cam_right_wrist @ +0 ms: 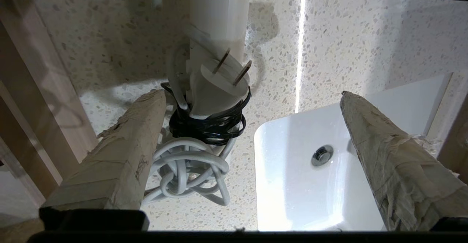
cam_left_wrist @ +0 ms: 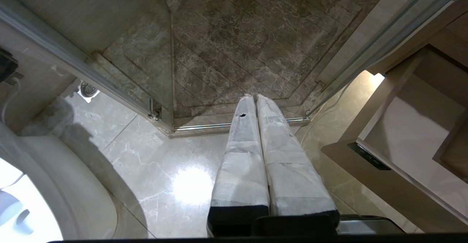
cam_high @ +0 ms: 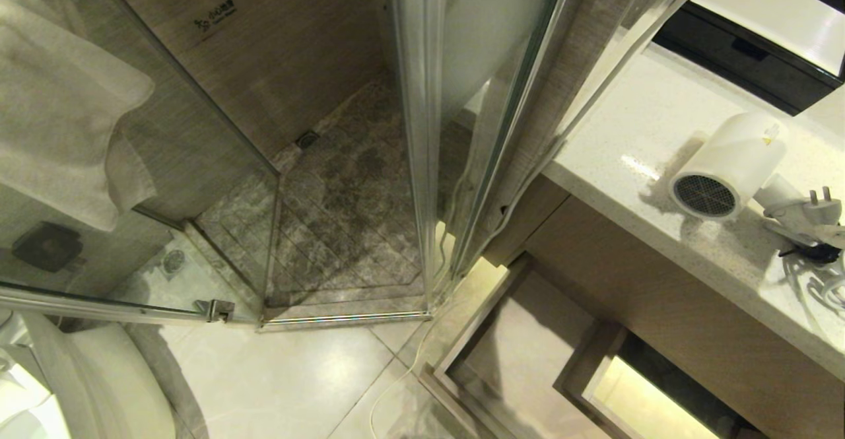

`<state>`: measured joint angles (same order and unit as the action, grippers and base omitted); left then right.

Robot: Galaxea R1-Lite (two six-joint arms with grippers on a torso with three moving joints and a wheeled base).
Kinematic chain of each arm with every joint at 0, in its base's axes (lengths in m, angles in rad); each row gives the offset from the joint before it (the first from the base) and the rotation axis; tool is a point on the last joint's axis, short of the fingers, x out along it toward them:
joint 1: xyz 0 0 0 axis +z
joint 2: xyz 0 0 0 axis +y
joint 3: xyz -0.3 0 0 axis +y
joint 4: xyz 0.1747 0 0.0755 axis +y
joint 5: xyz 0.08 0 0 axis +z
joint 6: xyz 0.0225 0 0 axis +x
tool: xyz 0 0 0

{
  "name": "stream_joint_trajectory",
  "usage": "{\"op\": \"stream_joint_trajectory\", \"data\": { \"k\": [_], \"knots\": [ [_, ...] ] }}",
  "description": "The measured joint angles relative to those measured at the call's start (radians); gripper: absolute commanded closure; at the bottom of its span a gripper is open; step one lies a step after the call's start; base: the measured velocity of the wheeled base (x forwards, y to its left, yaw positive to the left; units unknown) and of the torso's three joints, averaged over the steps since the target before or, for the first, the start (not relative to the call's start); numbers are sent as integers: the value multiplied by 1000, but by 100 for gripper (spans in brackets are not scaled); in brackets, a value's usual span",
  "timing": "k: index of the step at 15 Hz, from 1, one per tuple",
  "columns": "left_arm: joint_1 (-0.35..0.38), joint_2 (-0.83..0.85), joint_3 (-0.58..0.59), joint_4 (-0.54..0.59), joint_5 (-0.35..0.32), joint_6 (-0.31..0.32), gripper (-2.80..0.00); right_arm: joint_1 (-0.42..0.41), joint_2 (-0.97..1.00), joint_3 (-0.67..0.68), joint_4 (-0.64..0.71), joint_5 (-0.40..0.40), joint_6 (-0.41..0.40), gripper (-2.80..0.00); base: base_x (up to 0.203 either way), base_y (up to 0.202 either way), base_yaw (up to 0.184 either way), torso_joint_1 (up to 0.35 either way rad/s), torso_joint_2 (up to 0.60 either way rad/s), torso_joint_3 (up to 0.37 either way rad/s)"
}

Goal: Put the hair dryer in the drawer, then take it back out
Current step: Pick up the hairdryer

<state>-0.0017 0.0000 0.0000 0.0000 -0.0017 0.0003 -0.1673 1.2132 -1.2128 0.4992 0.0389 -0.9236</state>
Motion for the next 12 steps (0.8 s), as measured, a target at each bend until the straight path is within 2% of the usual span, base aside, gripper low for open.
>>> {"op": "stream_joint_trajectory", "data": {
  "k": [7,10,12],
  "knots": [
    [0,0,0,0,0,0,0,-15,-35,23,70,4,30,-280,0,0,0,0,0,0],
    [0,0,0,0,0,0,0,-21,-45,48,97,2,99,-280,0,0,0,0,0,0],
    [0,0,0,0,0,0,0,-21,-58,75,147,-3,173,-280,0,0,0,0,0,0]
  ]
}}
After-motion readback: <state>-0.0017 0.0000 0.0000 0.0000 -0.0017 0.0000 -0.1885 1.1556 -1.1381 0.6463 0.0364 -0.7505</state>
